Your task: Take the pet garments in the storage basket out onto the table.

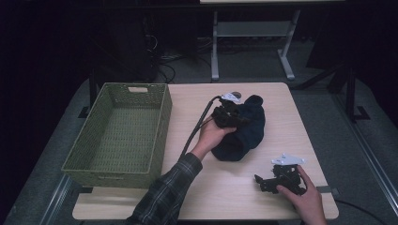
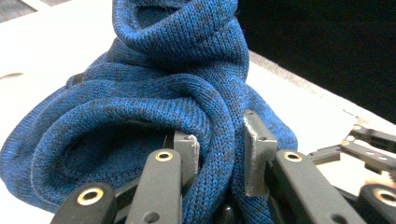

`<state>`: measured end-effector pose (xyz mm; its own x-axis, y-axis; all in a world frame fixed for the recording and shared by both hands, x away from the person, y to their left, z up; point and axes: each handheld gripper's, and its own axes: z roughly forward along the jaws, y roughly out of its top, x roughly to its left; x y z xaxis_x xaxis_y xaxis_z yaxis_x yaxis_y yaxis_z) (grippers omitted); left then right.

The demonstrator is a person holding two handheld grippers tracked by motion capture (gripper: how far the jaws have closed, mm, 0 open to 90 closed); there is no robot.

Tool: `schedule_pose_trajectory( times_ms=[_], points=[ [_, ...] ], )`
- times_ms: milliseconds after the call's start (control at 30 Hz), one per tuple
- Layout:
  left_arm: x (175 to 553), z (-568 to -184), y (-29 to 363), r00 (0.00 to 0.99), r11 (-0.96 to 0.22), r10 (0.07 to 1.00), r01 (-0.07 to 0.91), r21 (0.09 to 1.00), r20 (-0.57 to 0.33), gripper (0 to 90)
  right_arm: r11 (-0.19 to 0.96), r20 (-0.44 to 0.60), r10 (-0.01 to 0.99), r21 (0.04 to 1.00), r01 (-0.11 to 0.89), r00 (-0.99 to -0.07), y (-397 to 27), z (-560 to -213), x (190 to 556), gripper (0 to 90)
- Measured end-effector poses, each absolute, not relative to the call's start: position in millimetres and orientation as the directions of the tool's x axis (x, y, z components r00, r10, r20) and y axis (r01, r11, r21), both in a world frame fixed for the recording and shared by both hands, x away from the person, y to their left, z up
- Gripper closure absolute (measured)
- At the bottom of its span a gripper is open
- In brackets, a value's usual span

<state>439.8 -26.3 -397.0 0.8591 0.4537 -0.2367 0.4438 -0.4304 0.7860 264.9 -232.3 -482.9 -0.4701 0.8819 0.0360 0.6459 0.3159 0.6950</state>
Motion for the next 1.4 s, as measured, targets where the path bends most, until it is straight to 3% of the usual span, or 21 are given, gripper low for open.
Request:
schedule_pose_trajectory(
  times_ms=[233,367,700,800,1400],
  points=[
    [445.2,-425.5,-49.8,0.854,-0.476,0.466,0.462,0.748,-0.231,70.4,0.319,0.032,0.881,0.697,0.642,-0.472,-232.5,-483.2,265.1,0.0],
    [446.2,-433.0,-54.0,0.857,-0.500,0.475,0.451,0.739,-0.202,64.4,0.318,0.034,0.881,0.695,0.645,-0.472,-232.5,-483.2,264.9,0.0],
    [439.4,-421.8,-44.1,0.867,-0.547,0.485,0.405,0.733,-0.117,22.5,0.320,0.031,0.881,0.697,0.642,-0.473,-232.6,-483.1,265.0,0.0],
    [437.3,-415.1,-35.1,0.868,-0.537,0.480,0.407,0.739,-0.129,16.3,0.321,0.031,0.880,0.697,0.641,-0.473,-232.7,-483.1,265.1,0.0],
    [406.2,-394.7,27.6,0.857,-0.489,0.506,0.380,0.785,-0.099,13.4,0.318,0.034,0.881,0.694,0.646,-0.471,-232.5,-483.0,264.8,0.0]
  ],
)
